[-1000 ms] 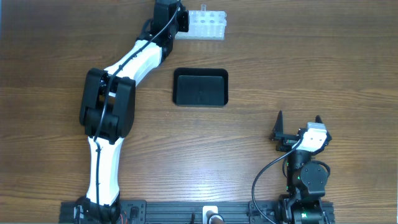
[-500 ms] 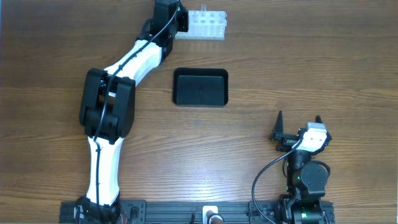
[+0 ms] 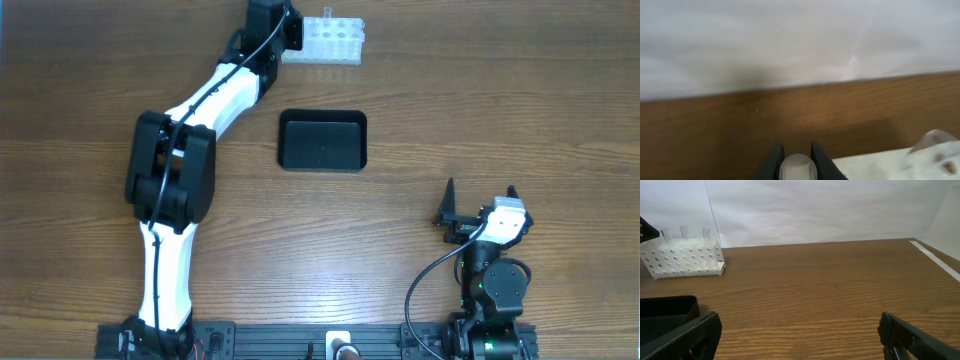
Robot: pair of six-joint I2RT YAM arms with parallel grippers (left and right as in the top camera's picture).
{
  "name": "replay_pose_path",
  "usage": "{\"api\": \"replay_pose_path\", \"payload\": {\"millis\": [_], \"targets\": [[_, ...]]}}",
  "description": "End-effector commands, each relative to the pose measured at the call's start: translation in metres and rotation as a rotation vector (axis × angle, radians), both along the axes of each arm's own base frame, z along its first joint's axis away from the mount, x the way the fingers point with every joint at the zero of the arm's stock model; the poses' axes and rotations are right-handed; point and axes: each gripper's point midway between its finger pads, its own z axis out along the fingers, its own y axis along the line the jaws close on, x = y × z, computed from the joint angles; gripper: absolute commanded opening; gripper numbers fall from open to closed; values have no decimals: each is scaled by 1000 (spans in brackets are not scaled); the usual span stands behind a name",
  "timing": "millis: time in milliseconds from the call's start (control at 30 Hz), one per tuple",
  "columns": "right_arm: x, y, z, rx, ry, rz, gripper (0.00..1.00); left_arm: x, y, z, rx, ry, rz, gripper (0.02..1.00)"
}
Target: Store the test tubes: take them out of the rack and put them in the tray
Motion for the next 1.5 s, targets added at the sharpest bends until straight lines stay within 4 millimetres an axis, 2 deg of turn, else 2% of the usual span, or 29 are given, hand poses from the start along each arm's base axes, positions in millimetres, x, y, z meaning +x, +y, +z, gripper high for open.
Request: {"api": "replay_pose_path", "payload": {"millis": [33, 100, 200, 267, 367, 433, 500, 633, 767, 933, 1033, 1300, 1500], "targets": [[0, -1, -2, -4, 2, -2, 993, -12, 1, 128, -12, -211, -2, 145], [0, -1, -2, -4, 2, -2, 991, -23, 4, 169, -16, -276, -5, 145], [0, -1, -2, -4, 2, -2, 993, -42, 7, 217, -29, -336, -10, 145], [0, -1, -2, -4, 2, -2, 991, -59, 7, 239, -35, -343, -20, 141], [0, -1, -2, -4, 2, -2, 993, -82, 1, 246, -41, -288, -39, 112], [0, -1, -2, -4, 2, -2, 991, -98, -6, 233, -57, -191, -42, 106], [0, -1, -2, -4, 2, -2, 991, -110, -8, 207, -78, -70, -1, 108], [0, -1, -2, -4, 2, -2, 991, -140, -6, 134, -77, 185, 114, 95], [0, -1, -2, -4, 2, -2, 991, -163, -5, 62, -51, 340, 177, 93], [0, -1, -2, -4, 2, -2, 991, -188, 6, -1, -40, 473, 248, 91], [0, -1, -2, -4, 2, -2, 991, -196, 5, -18, -15, 508, 247, 88], [0, -1, -2, -4, 2, -2, 991, -199, -7, -40, 57, 511, 236, 97], [0, -1, -2, -4, 2, -2, 991, -199, -5, -58, 105, 535, 232, 93]]}}
